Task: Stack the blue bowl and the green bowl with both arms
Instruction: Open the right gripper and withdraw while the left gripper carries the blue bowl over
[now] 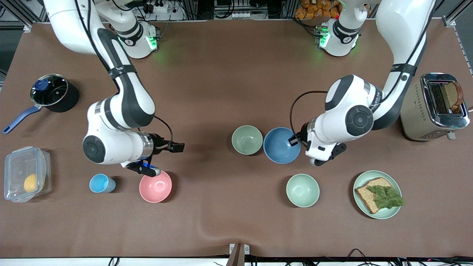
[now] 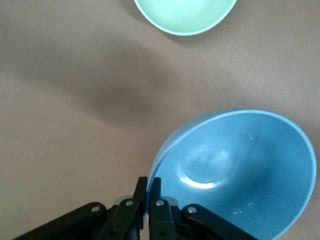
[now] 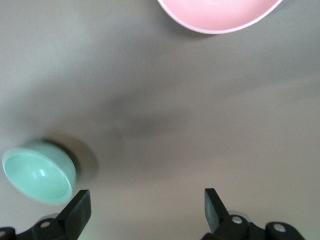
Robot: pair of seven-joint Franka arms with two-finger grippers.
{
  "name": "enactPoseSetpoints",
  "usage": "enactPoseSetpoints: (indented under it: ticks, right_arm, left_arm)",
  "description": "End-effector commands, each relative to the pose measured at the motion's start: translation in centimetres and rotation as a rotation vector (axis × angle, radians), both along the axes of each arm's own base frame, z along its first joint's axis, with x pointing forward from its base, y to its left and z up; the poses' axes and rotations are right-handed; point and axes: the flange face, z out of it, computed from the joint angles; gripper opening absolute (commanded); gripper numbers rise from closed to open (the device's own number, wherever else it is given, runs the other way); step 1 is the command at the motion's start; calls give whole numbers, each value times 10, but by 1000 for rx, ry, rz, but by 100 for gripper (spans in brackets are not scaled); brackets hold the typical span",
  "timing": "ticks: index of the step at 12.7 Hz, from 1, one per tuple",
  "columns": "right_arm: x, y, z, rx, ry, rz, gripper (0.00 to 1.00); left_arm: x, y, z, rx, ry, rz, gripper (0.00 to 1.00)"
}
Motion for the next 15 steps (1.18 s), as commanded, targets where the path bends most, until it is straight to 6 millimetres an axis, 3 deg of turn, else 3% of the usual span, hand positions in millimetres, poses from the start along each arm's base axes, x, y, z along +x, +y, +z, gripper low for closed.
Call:
enactPoseSetpoints:
  ticks: [1, 5, 8, 15]
  right_arm:
    - [-3, 68, -48, -33, -56, -187, 100]
    - [-8, 119, -85, -47, -93, -360, 100]
    - [-22, 159, -99, -54, -69, -434, 100]
    - [-32, 175, -108, -15, -18, -509, 100]
  left_arm:
    - [4, -12, -1, -15, 1, 27, 0]
    - [3, -17, -6, -15, 7, 43, 0]
    - [-5, -40, -12, -14, 4, 72, 0]
    - [-20, -78, -26, -9, -21, 93, 0]
